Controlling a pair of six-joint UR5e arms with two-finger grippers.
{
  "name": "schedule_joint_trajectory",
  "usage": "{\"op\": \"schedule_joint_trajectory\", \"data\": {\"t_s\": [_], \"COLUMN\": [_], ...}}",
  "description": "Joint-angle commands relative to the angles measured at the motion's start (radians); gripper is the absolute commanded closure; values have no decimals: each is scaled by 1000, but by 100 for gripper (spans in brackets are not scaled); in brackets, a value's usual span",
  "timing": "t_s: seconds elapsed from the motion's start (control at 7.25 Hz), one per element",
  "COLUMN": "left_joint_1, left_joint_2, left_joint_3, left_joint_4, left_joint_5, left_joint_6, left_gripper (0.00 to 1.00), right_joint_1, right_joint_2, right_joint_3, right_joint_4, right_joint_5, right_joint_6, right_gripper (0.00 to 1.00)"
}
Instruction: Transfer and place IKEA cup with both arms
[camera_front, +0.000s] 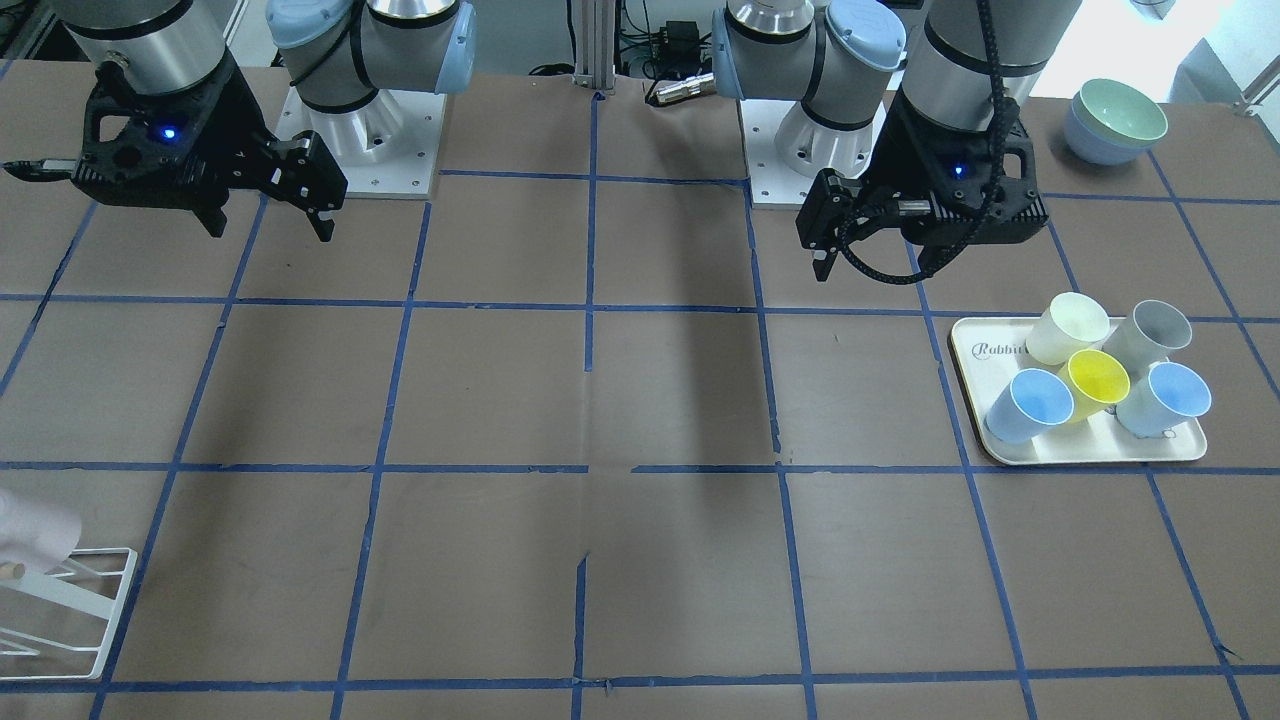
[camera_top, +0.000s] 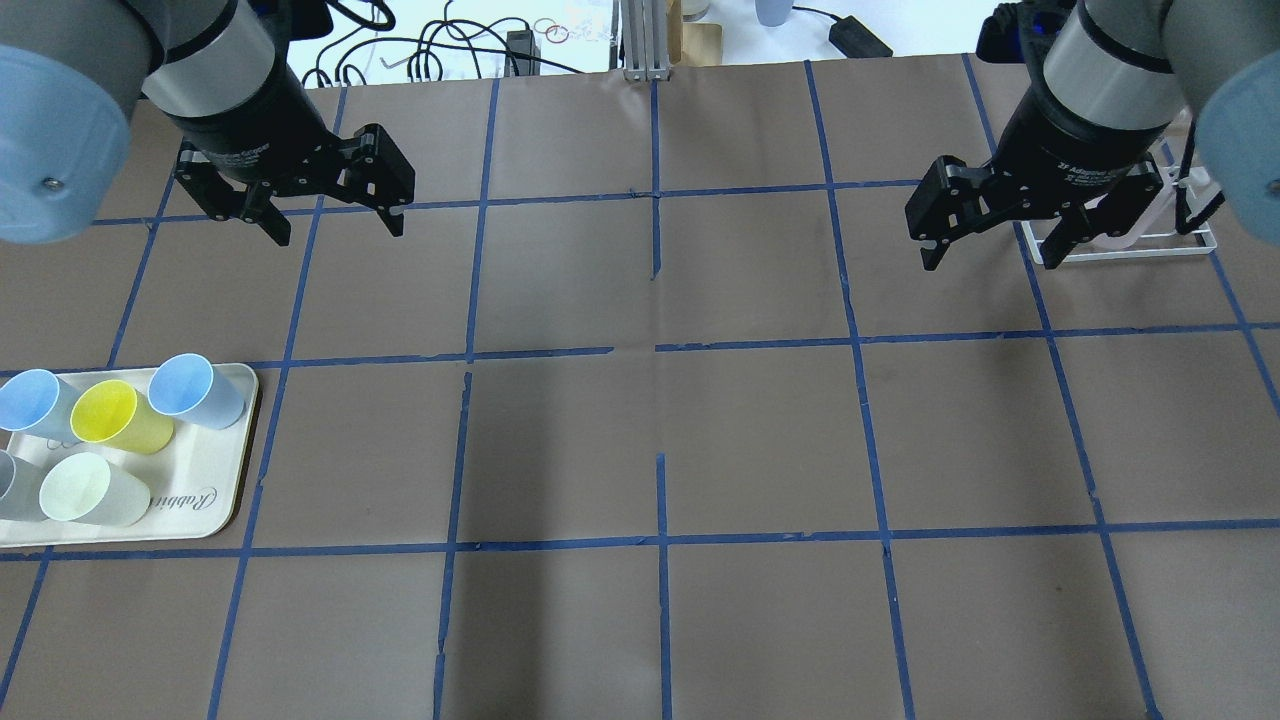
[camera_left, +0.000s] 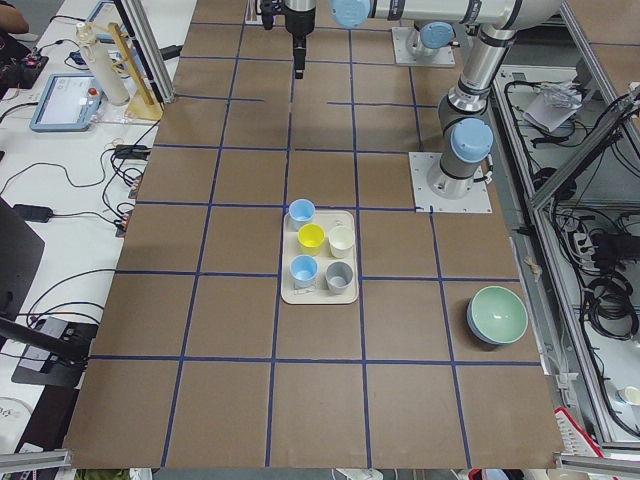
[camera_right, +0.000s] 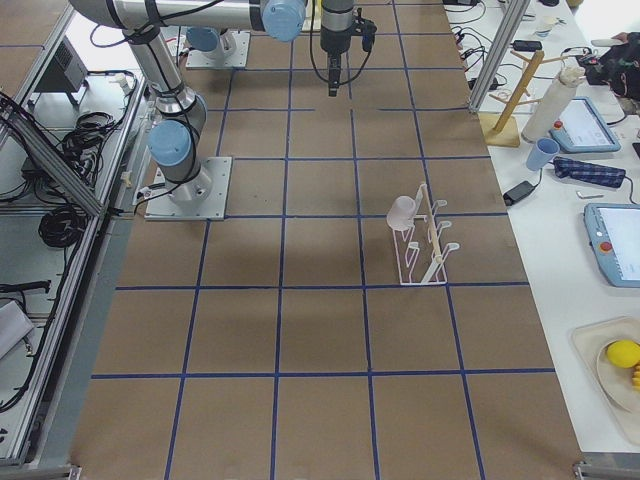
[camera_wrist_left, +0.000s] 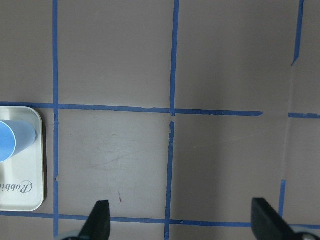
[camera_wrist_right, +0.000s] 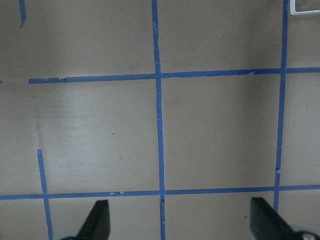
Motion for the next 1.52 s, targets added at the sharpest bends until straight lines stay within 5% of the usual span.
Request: {"op": "schedule_joint_trajectory", "data": {"t_s": [0.0, 1.38], "left_joint_1": [2, 3], "left_joint_2": [-1, -20], "left_joint_3": [0, 26], "left_joint_4": [1, 1], "left_joint_5": [0, -12], "left_joint_6": [0, 23], "left_gripper": [0, 0], "right_joint_1": [-1, -1], "right_joint_2": [-1, -16], "right_joint_3": [1, -7], "right_joint_4": [-1, 5], "right_joint_5": [3, -8], "right_joint_6": [-7, -5], "right_gripper": [0, 0]}}
